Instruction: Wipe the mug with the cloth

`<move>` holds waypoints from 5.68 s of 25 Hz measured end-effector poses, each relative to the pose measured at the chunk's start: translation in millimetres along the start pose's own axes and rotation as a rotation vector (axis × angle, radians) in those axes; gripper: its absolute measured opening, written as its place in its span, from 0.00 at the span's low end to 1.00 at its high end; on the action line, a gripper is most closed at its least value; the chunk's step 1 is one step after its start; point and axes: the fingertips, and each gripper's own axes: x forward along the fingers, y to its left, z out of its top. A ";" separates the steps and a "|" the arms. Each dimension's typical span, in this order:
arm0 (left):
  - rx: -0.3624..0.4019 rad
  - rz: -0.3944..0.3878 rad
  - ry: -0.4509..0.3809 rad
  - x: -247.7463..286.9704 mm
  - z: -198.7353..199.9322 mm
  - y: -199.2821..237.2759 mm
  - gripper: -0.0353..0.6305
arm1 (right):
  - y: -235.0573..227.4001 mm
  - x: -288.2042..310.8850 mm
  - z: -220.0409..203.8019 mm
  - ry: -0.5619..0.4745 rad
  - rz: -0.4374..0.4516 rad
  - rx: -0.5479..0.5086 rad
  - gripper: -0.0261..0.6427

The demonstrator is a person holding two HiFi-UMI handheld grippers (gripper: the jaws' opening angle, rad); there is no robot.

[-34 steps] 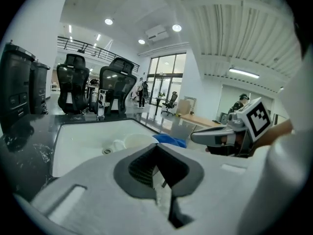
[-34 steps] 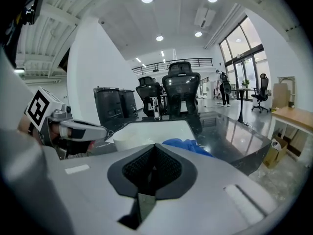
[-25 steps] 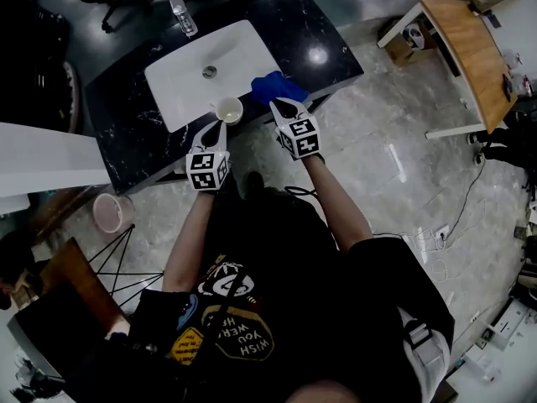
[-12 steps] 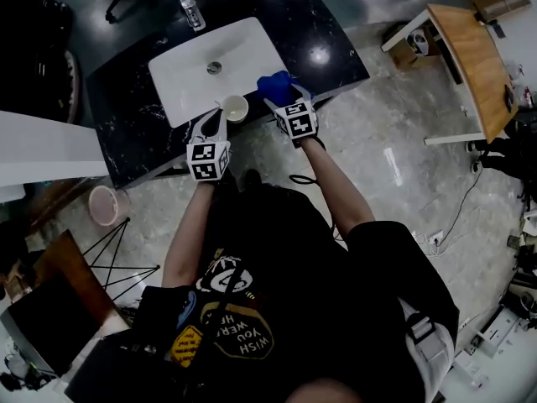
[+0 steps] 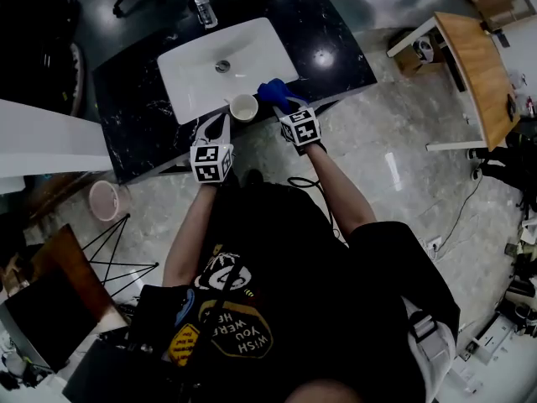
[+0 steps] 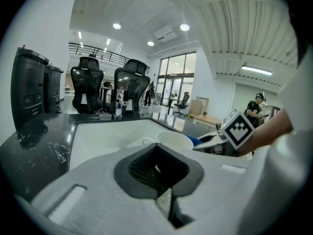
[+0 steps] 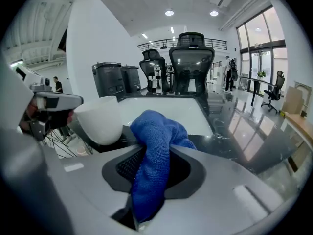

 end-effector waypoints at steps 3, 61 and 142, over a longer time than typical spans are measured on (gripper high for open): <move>0.014 0.003 0.005 0.2 2.5 0.6 0.06 | 24.4 -12.5 -10.6 -0.007 0.112 -0.034 0.18; -0.199 0.007 -0.011 23.5 12.1 -4.7 0.06 | 81.6 -61.4 4.5 -0.044 0.115 -0.179 0.17; -0.177 0.008 0.044 13.9 -7.3 -11.7 0.06 | 121.3 -73.3 -27.6 0.152 0.241 -0.317 0.17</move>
